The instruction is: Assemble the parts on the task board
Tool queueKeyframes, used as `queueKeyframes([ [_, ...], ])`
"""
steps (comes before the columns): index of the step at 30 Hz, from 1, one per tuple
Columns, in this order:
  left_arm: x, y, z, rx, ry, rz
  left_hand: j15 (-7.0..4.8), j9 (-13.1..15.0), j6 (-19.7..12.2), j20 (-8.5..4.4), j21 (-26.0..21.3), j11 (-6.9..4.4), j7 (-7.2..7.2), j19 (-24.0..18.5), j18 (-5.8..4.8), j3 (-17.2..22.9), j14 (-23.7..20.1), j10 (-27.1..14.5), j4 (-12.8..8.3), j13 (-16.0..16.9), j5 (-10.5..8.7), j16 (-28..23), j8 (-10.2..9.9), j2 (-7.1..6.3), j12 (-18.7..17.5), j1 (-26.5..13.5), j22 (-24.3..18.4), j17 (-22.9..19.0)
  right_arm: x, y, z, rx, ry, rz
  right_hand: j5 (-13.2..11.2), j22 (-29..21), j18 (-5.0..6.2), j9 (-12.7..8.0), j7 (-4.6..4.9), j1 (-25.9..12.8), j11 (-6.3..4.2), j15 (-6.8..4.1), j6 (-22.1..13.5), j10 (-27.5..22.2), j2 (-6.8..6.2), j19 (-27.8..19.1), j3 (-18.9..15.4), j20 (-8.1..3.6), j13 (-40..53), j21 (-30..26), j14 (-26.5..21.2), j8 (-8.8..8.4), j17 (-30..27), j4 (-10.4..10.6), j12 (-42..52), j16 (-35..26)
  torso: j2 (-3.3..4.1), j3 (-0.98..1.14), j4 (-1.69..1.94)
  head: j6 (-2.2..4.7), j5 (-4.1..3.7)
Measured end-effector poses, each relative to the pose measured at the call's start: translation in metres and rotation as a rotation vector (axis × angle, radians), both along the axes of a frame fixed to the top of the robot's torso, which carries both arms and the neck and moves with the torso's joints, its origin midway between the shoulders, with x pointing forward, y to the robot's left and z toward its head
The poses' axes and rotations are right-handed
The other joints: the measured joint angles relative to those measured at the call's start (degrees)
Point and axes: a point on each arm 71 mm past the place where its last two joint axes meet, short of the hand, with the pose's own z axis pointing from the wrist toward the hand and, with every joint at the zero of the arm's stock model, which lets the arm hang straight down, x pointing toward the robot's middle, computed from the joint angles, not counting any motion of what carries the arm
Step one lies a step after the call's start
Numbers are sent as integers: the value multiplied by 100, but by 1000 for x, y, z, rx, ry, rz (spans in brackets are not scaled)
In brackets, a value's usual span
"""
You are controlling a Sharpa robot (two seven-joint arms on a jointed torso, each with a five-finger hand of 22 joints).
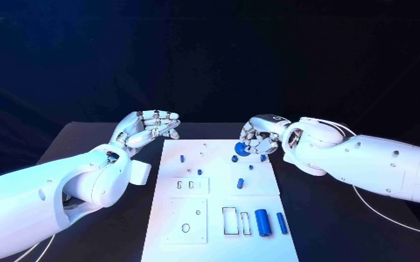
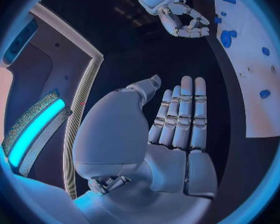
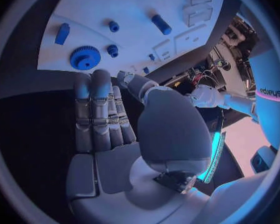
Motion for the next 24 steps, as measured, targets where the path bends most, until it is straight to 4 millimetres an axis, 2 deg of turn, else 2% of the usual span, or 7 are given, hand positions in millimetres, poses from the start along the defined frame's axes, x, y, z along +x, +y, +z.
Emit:
queueKeyframes([
  [2,-2,-2,2,-1,-1,-11,-13,19,0,19,108,0,0,-43,0,16,-13,0,-16,0,0,136,0,-14,-4,-14,67,94,-1,4,0,-35,-16,5,-44,512,-19,66,-26,-35,13,10,-30,-115,-35,242,20,5,38,364,68,0,494,55,0,551,36,-3,8,-6,-5],
  [4,-3,-2,3,-1,-1,-19,-33,28,0,11,174,0,0,-51,0,16,-33,0,-16,0,0,218,0,-14,-4,-14,107,149,-2,7,-1,-57,-26,11,-91,1059,-170,125,-3,-35,34,20,-54,-197,-35,505,14,17,75,744,79,0,1009,110,0,1121,64,-4,12,-8,-4],
  [5,-4,-3,3,-1,-1,-23,-30,35,0,11,223,0,0,-51,0,16,-37,0,-16,0,0,280,0,-14,-4,-14,135,188,-2,10,-2,-70,-31,15,-100,1420,-199,165,-11,-35,39,29,-89,-241,-35,678,15,21,101,1002,88,-23,1332,142,0,1486,82,-4,15,-8,2],
  [9,-5,-4,5,0,-1,-32,-12,46,0,11,289,0,0,-93,0,16,-58,0,-16,0,0,378,0,3,-4,-31,183,255,-4,16,-5,-99,-41,24,-100,2126,-290,270,-4,-29,42,29,-135,-287,-87,985,21,33,170,1491,89,-29,1953,197,0,2198,125,-3,26,-12,8],
  [11,-5,-4,5,1,-1,-34,-12,46,0,11,310,0,0,-92,0,16,-58,0,-16,5,0,403,0,-13,-4,-61,194,270,-4,18,-6,-109,-45,26,-100,2319,-289,301,-4,-29,62,29,-135,-308,-87,1063,37,43,190,1621,88,-55,2123,213,0,2394,140,-2,31,-14,9],
  [13,-4,-4,5,2,-2,-35,-12,48,0,11,309,0,0,-92,0,16,-57,0,-16,5,0,406,0,-14,-4,-61,196,273,-4,20,-7,-119,-49,26,-100,2535,-375,335,4,-29,61,29,-183,-309,-87,1159,22,44,211,1768,89,-56,2326,243,0,2627,152,0,37,-16,5],
  [24,-5,-3,7,3,-1,-38,-24,53,0,0,348,0,0,-104,-1,15,-71,-1,-16,5,0,444,0,-14,-4,-61,212,300,-1,23,-11,-150,-51,18,-100,2825,-374,385,-16,-29,62,51,-203,-349,-87,1250,30,53,235,1931,109,-78,2533,298,0,2868,188,2,70,-45,-4],
])
